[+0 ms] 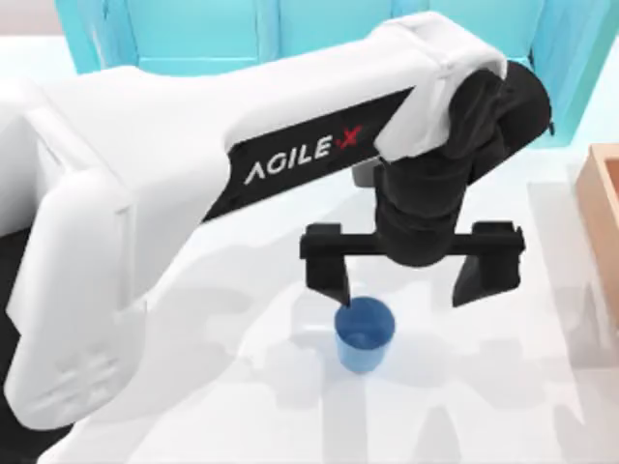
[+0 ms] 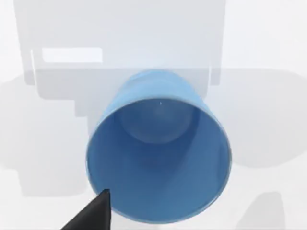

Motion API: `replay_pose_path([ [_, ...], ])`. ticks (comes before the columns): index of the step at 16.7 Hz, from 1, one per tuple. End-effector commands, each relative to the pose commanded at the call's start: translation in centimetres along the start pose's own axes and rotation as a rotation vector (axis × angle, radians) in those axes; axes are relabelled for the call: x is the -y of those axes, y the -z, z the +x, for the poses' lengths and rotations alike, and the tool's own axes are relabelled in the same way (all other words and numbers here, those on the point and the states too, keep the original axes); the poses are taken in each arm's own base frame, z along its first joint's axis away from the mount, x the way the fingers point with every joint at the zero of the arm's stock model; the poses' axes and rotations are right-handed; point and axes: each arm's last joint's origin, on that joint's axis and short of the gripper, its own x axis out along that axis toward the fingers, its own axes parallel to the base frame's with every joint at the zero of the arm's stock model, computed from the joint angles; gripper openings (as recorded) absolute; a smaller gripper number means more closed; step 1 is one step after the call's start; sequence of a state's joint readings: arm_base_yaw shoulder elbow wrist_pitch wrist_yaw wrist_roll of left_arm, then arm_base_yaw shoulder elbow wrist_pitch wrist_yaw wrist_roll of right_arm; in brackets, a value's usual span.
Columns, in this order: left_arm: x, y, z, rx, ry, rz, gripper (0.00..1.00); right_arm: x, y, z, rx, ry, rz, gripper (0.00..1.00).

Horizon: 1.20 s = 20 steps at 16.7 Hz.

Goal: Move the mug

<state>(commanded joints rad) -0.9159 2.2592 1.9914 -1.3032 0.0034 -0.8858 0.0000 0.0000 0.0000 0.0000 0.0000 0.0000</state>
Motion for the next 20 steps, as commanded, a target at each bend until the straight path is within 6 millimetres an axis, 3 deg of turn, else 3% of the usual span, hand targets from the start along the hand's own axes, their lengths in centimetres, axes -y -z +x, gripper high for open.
replay_pose_path([
  [6,-0.2,0.2,5.8,0.001,0.001,0.000,1.00,0.0,0.0,0.0,0.000,0.000,0.000,1.00],
  [11,-0.2,0.3,6.3,0.000,0.000,0.000,1.00,0.0,0.0,0.0,0.000,0.000,0.000,1.00],
  [20,-0.2,0.3,6.3,0.000,0.000,0.000,0.32,0.0,0.0,0.0,0.000,0.000,0.000,1.00],
])
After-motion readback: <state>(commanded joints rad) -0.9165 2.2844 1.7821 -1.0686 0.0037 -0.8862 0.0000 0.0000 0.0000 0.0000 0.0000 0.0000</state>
